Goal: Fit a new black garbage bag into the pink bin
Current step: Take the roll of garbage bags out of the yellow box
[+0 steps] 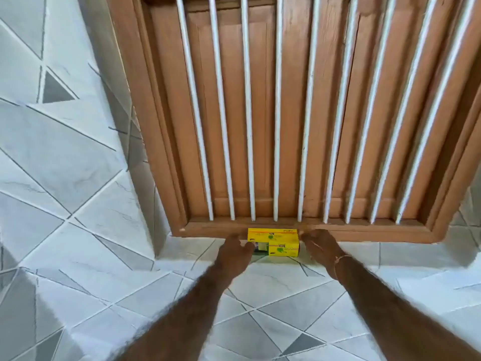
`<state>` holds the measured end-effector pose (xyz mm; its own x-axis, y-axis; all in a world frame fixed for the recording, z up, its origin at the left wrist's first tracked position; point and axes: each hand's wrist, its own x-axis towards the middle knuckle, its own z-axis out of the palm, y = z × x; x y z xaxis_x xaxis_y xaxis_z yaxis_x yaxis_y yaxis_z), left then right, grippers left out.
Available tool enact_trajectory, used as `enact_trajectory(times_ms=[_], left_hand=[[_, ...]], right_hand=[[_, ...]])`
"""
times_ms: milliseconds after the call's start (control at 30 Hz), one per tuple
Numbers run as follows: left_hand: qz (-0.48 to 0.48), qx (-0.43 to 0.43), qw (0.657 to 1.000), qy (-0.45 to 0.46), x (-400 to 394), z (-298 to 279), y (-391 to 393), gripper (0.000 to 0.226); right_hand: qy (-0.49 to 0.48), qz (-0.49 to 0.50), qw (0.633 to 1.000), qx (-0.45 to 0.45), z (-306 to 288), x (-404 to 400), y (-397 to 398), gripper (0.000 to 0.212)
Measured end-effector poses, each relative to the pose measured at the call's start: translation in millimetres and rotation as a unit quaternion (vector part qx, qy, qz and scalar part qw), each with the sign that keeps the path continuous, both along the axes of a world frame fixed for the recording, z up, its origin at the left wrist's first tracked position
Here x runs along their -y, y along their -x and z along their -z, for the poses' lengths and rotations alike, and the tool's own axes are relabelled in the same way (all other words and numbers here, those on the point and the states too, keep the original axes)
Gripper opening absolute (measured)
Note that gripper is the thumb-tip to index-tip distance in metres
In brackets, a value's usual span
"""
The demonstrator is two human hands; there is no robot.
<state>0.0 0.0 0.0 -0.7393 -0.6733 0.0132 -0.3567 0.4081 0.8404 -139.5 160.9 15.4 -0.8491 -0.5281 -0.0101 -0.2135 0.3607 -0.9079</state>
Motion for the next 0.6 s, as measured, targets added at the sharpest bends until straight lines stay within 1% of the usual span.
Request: enact_trajectory(times_ms=[33,67,133,167,233,267,333,400,500,600], left_hand=[[-0.006,0.002,1.0,-0.002,2,6,10,0.045],[-0.016,0.01,1.0,0.008,-1,5,16,0.043],[-0.021,-0.014,1.0,0.005,-7,1,18,0.029],[-0.044,-0.04,0.998,-0.008,-9,2,19,0.023],[-0.106,-0.112,0.985,-0.073,-5,-1,19,0.015],[-0.124,-0.145,0.975,-0.11,-2,-4,18,0.016],[-0.113,-0.183,0.959,-0.186,8,-13,15,0.019],[-0.087,-0.204,0.944,-0.245,21,-28,11,0.023],[-0.037,-0.238,0.932,-0.271,43,-43,6,0.032],[0.005,-0.248,0.926,-0.286,54,-52,1,0.039]], right_hand=[[0.001,-0.008,1.0,0.01,7,7,5,0.031],[0.011,-0.012,0.999,0.035,11,10,9,0.028],[0.042,-0.002,0.994,0.097,16,17,8,0.023],[0.08,0.006,0.989,0.122,13,18,5,0.021],[0.152,-0.002,0.974,0.171,3,15,-1,0.018],[0.183,-0.021,0.962,0.202,-5,14,-7,0.018],[0.228,-0.054,0.939,0.252,-16,15,-17,0.019],[0.264,-0.051,0.921,0.283,-28,24,-22,0.02],[0.302,-0.003,0.914,0.27,-36,46,-29,0.024],[0.359,0.054,0.896,0.257,-39,63,-38,0.018]])
